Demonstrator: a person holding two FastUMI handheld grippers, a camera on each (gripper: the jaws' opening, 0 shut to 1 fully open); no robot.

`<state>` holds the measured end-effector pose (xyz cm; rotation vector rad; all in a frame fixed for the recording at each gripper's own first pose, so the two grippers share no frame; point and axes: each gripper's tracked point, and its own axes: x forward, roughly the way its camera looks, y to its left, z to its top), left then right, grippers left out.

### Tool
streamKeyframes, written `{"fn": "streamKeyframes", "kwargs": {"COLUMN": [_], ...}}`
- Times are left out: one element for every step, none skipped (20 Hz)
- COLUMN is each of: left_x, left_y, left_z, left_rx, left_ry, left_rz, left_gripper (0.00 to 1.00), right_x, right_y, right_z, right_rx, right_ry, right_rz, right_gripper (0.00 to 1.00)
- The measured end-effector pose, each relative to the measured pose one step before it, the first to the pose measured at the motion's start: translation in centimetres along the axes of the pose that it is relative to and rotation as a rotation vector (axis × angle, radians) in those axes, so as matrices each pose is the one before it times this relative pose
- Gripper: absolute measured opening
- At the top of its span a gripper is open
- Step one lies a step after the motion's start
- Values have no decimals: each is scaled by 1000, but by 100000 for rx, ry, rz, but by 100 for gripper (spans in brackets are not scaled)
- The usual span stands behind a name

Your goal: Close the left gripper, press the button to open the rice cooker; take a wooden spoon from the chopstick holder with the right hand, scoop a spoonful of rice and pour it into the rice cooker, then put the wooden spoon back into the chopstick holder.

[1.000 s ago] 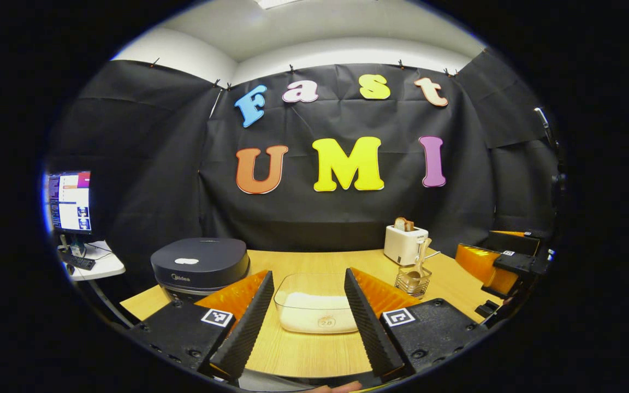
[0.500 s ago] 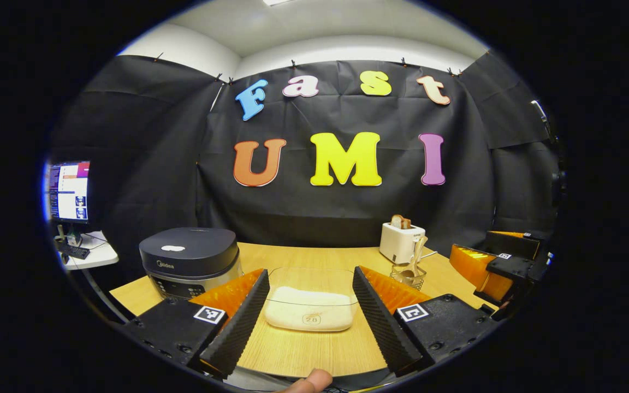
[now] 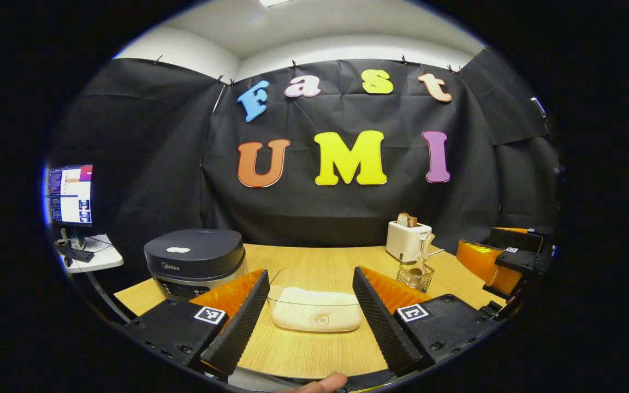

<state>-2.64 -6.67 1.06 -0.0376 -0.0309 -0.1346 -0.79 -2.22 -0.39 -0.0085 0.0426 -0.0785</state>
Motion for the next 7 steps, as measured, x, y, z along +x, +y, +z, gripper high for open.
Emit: {"fn": "streamKeyframes", "kwargs": {"left_x": [23,4,32,119,-6,-15,41], "left_y": [-122,-70,-70,-114,40,17,70], "left_z": [16,-14,-144,-75,-52,-139,-153], "left_rx": [143,199,240,295,251,177,77], "left_ry": [-200,49,201,323,223,347,239], "left_rz": [-447,-315,-181,-120,68,227,13], "left_gripper": [93,98,98,98,98,98,98], "right_x": [181,34,89,99,42,-9,37], "right_y": [-342,-276,-175,-195,-125,-194,-88], "right_z": [-35,77,15,-99,-165,-56,104], "right_rx": [165,192,268,265,203,39,-10], "right_ry": [-86,-43,31,266,469,291,-140], "right_rz": [-861,-817,-490,-332,-445,-296,-210], "right_gripper": [96,96,96,96,96,96,96]}}
